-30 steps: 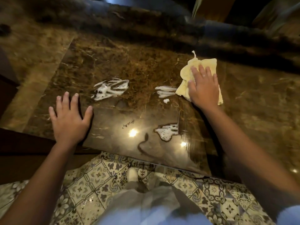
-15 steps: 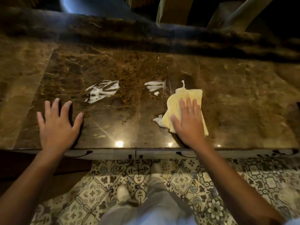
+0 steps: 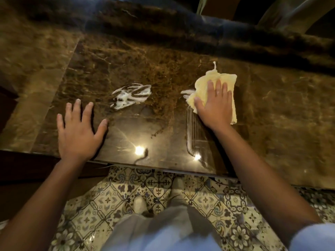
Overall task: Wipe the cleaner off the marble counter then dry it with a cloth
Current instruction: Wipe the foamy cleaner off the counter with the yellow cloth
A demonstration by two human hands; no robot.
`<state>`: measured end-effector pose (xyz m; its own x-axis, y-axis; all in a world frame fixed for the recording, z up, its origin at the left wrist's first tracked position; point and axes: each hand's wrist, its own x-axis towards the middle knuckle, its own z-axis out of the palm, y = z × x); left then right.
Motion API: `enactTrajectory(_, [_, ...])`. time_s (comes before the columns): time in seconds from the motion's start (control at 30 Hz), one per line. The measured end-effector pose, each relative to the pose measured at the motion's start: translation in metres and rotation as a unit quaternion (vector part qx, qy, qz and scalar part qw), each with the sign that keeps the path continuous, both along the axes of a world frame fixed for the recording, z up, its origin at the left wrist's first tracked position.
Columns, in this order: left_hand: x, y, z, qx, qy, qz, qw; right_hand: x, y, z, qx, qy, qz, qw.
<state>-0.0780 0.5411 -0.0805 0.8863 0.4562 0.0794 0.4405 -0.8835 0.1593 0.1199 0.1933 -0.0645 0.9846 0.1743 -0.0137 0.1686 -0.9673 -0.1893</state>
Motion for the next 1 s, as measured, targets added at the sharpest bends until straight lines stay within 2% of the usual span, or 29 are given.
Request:
enactTrajectory(0.1, [0.0, -0.001, 0.002, 0.001, -0.002, 0.003, 1.0, 0.059, 0.01, 0.004, 0.037, -0.004, 0.028, 0.999])
enactTrajectory(0.23, [-0.001, -0.003, 0.006, -0.001, -0.008, 0.002, 1.0, 0.091, 0.01, 0.017, 0.161, 0.016, 0.028, 0.986])
enactTrajectory(0.37, [-0.003, -0.005, 0.009, -0.011, 0.001, 0.0, 1.0, 0.051, -0.001, 0.024, 0.22, 0.059, 0.053, 0.972])
enactTrajectory(0.53, [-0.003, -0.006, 0.012, -0.023, 0.015, -0.006, 1.0, -0.049, -0.025, 0.025, 0.26, 0.077, 0.113, 0.956])
enactTrajectory(0.6, [-0.004, -0.005, 0.013, -0.028, 0.017, -0.011, 0.999, -0.089, -0.035, 0.023, 0.25, 0.077, 0.113, 0.959])
enactTrajectory(0.77, [-0.006, -0.004, 0.014, -0.034, 0.01, -0.017, 0.999, -0.165, -0.032, 0.007, 0.132, 0.03, 0.088, 0.987])
enactTrajectory(0.9, [-0.004, -0.006, 0.011, -0.029, -0.005, -0.018, 0.999, -0.178, 0.012, -0.006, 0.013, -0.014, -0.012, 1.0])
enactTrajectory(1.0, [-0.004, -0.005, 0.009, -0.026, -0.013, -0.013, 0.999, -0.159, 0.042, -0.006, -0.003, -0.011, -0.054, 0.998])
